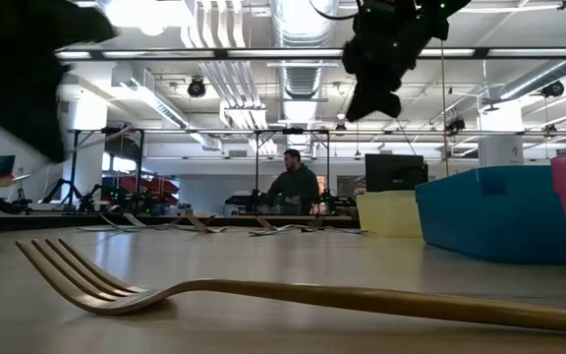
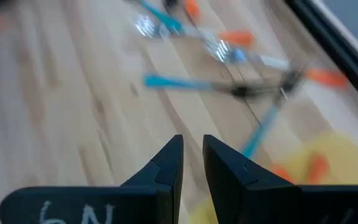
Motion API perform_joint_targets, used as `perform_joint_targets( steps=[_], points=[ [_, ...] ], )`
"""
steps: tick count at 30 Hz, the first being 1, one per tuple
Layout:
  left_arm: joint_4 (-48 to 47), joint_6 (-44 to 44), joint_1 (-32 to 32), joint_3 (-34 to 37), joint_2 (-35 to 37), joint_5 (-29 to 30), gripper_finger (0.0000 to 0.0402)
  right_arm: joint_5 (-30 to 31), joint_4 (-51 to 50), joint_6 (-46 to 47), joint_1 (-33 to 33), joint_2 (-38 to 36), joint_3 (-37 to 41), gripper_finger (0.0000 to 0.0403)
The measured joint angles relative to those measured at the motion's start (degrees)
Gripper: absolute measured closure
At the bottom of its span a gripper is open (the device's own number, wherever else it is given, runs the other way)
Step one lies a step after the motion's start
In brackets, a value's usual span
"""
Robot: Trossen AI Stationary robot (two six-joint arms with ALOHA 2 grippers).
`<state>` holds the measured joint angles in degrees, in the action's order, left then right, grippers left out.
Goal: Sort silverware by color (type)
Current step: Put the orange fork into the yellow bin
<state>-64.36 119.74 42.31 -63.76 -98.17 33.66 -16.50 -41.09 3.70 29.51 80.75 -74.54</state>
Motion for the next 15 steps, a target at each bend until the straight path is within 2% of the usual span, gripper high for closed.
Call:
perform_joint_targets(
  steps=[4, 8, 11, 15],
  points=[
    [0.31, -4.83, -6.28, 1.57, 4.76, 10.59, 0.0402, -9.12, 10.84, 4.75, -0.13, 0.0, 0.0, 0.0349],
    [1.6, -12.8, -14.27, 2.2, 9.01, 15.95, 0.0402, -17.94, 22.55, 9.12, -0.26, 0.0, 0.0, 0.0349],
    [6.9, -22.29, -20.8, 2.2, 11.69, 16.97, 0.0402, -19.48, 28.06, 12.07, -0.28, 0.0, 0.0, 0.0348],
    [20.52, -38.86, -28.77, 2.18, 13.31, 17.08, 0.0401, -19.46, 30.02, 12.79, -0.37, 0.0, 0.0, 0.0348]
  ],
)
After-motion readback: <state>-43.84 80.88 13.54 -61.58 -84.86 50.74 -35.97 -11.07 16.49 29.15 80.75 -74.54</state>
